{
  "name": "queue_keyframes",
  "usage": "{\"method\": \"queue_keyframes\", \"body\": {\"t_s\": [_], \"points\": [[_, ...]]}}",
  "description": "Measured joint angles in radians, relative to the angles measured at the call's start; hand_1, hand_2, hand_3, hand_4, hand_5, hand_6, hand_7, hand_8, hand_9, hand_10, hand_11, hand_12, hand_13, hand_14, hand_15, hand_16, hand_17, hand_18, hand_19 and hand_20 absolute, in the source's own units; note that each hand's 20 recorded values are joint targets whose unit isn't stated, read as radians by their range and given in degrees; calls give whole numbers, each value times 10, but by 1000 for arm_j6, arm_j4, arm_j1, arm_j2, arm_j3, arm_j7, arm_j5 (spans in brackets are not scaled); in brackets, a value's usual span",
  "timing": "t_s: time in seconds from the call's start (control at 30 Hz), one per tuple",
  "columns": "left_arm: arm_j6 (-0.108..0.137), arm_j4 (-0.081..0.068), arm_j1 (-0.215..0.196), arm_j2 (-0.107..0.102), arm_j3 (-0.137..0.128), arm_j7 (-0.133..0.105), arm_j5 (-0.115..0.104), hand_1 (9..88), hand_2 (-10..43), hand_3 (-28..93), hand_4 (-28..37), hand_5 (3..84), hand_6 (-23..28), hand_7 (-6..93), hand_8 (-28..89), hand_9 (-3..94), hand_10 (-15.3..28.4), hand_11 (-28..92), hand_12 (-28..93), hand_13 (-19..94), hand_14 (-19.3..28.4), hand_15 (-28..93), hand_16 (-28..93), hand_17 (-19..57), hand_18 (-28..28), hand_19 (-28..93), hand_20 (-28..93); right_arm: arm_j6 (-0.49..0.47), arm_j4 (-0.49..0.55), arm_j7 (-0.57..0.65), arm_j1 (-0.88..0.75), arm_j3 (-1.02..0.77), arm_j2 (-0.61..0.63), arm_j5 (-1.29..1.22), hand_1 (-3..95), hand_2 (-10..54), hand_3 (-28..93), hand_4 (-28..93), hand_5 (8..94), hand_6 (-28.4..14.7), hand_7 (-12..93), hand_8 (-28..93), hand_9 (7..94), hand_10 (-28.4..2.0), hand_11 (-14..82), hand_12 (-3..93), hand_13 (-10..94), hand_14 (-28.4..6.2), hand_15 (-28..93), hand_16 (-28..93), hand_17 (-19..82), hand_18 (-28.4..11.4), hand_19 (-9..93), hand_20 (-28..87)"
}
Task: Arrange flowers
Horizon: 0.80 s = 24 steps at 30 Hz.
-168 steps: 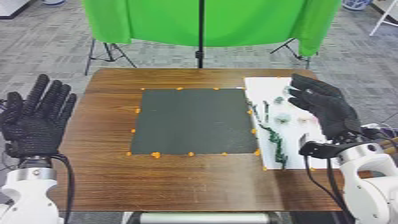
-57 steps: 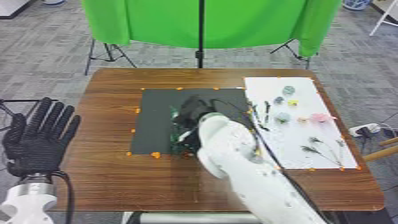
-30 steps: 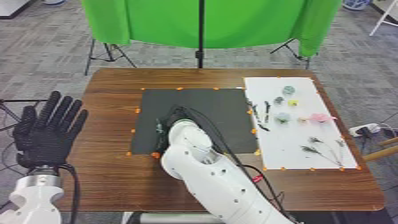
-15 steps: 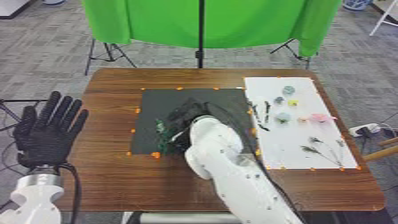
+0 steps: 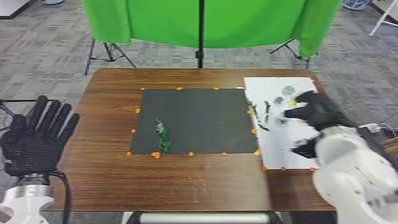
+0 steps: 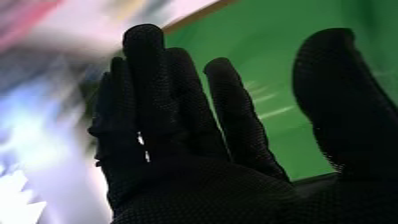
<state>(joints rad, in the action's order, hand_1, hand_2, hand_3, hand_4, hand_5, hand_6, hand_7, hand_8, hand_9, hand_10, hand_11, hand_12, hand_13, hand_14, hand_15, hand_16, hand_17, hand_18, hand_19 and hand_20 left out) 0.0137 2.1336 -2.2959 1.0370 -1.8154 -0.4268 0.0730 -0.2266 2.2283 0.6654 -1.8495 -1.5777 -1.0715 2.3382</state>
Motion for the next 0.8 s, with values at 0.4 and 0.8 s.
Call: {"method": "queue_keyframes", "body": {"t_s": [0.4,0.8], "points": [[74,23,-14,6,1,-4,-2,256,137,764,-283,435,63,77,-79,373,121,127,109,305,121,142,12,-42,129,276,142,46,-89,105,-176,-206,9,-54,320,-95,673,-282,554,-84,122,-97,542,-202,185,184,501,-169,581,197,247,-233,831,377],[119,39,-26,16,2,-4,-4,265,158,765,-283,443,65,84,-83,380,124,142,107,311,121,159,4,-43,130,298,146,0,-125,105,-183,-137,-18,-15,531,-94,715,-280,696,-38,234,-28,710,-154,205,276,617,-129,553,272,294,-220,832,373]]}}
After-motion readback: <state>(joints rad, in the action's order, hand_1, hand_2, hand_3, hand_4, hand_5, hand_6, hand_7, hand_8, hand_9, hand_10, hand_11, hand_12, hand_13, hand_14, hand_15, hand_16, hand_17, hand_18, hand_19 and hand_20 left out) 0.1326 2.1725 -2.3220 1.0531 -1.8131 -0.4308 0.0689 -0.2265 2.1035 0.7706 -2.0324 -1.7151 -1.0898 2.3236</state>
